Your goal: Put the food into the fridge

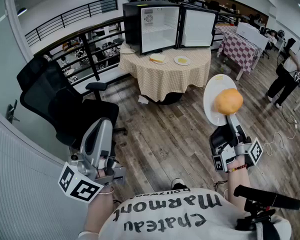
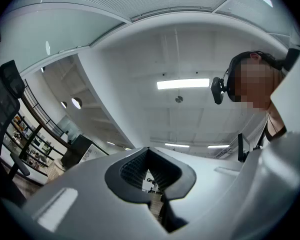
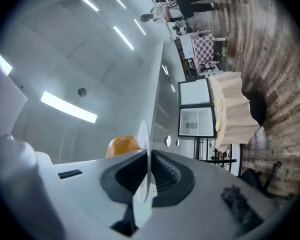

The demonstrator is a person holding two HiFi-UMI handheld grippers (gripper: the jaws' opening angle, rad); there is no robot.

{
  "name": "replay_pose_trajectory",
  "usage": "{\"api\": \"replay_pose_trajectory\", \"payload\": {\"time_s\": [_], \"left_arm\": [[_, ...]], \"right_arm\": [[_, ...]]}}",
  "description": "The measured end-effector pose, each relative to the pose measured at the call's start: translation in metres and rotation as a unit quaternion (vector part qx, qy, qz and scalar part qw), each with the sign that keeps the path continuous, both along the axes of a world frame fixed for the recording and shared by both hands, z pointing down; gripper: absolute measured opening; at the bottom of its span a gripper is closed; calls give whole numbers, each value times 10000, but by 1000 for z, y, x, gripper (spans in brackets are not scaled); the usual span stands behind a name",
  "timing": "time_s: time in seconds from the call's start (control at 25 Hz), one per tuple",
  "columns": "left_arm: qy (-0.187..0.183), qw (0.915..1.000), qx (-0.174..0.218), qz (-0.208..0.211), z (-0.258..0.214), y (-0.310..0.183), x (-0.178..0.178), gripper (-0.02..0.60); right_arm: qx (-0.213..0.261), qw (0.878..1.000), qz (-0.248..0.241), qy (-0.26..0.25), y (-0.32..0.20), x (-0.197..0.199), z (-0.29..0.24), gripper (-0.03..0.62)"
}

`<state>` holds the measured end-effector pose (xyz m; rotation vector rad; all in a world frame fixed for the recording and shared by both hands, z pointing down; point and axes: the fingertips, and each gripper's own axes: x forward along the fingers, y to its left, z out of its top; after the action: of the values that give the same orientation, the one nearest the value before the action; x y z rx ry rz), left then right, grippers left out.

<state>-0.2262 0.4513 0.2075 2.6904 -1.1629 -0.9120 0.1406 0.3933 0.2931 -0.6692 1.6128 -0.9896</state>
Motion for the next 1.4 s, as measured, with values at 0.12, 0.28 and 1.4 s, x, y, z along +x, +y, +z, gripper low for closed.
{"api": "replay_pose_trajectory", "payload": {"time_s": [0.12,0.28,1.4], "left_arm": [[26,10000,-92,2,6,-18,1,5],[-87,9999,-103,10,8,-51,12,5],[-908,9918,-835,-335,57,-404,116,5]], "right_arm": [[-53,10000,-34,23,-15,0,6,29],[-24,10000,-70,5,-50,9,12,29],[-575,9954,-770,-51,-416,81,72,29]]}}
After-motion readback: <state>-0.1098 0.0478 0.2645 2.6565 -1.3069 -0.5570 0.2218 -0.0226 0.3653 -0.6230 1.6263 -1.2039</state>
